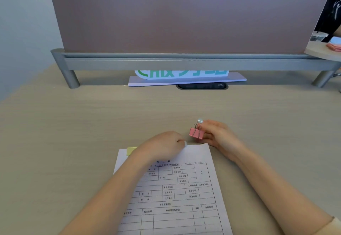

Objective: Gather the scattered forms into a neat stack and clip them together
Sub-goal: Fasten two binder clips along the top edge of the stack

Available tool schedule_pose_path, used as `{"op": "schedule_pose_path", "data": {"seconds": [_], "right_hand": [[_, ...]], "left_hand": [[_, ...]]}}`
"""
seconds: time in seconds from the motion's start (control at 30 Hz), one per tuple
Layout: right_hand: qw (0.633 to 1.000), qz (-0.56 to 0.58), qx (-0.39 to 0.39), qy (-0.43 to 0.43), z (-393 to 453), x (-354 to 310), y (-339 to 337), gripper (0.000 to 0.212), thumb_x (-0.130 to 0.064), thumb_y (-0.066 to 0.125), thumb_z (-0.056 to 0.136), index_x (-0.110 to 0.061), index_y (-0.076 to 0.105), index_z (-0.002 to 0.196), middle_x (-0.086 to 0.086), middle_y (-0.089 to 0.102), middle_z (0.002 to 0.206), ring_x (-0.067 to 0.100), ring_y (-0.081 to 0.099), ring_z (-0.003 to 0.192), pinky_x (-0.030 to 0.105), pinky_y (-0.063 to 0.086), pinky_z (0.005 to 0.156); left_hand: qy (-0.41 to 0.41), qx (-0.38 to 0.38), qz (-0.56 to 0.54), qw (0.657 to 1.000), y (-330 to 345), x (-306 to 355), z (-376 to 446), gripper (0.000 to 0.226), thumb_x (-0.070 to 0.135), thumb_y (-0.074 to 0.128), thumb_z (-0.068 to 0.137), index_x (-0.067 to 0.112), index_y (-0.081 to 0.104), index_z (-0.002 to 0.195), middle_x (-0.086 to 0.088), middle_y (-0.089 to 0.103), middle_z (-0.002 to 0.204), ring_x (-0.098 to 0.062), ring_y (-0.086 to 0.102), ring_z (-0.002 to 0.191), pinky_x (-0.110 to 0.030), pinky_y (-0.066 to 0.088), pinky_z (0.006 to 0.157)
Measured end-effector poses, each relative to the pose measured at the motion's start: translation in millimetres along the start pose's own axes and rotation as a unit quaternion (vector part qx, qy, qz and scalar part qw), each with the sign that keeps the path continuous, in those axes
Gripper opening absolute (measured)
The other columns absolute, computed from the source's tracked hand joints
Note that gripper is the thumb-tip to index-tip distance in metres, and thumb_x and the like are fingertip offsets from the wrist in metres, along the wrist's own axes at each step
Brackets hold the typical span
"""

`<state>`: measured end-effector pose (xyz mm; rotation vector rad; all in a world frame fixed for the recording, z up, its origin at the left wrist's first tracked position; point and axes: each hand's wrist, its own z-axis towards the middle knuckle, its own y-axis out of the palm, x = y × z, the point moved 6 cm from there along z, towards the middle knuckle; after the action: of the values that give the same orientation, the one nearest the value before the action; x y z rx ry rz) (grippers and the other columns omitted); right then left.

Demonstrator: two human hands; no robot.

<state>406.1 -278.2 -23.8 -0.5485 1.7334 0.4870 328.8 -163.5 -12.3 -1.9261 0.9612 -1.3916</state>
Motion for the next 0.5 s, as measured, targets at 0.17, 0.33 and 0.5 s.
{"op": "schedule_pose_path", "data": {"seconds": [0.17, 0.33, 0.5], "right_hand": [[0.999, -0.043, 0.014, -0.011, -3.9, -0.7, 6.7, 0.026, -0.029, 0.057, 0.088, -0.018, 0.056, 0.065, 0.004, 0.063, 0.072, 0.017, 0.060, 0.065, 0.022, 0.041, 0.053], [0.996, -0.086, 0.024, -0.026, -5.7, -2.3, 7.3, 0.031, -0.029, 0.057, 0.088, -0.018, 0.052, 0.060, -0.001, 0.056, 0.064, 0.015, 0.051, 0.064, 0.024, 0.036, 0.059], [0.992, -0.127, 0.009, -0.022, -7.8, -3.0, 9.2, 0.034, -0.031, 0.056, 0.089, -0.020, 0.049, 0.058, -0.011, 0.050, 0.054, 0.007, 0.045, 0.057, 0.022, 0.032, 0.055]], "left_hand": [[0.034, -0.019, -0.068, 0.997, 1.1, 0.4, -3.2, 0.029, 0.027, 0.044, 0.093, 0.017, 0.045, 0.066, 0.003, 0.036, 0.059, -0.015, 0.034, 0.057, -0.028, 0.028, 0.057], [0.038, -0.013, -0.126, 0.991, 1.6, -2.9, -4.7, 0.028, 0.026, 0.051, 0.090, 0.022, 0.050, 0.063, 0.006, 0.037, 0.053, -0.002, 0.032, 0.039, -0.017, 0.026, 0.042], [0.039, -0.007, -0.144, 0.989, 1.4, -5.0, -4.5, 0.031, 0.026, 0.053, 0.090, 0.025, 0.050, 0.059, 0.009, 0.036, 0.052, 0.000, 0.030, 0.039, -0.017, 0.026, 0.043]]}}
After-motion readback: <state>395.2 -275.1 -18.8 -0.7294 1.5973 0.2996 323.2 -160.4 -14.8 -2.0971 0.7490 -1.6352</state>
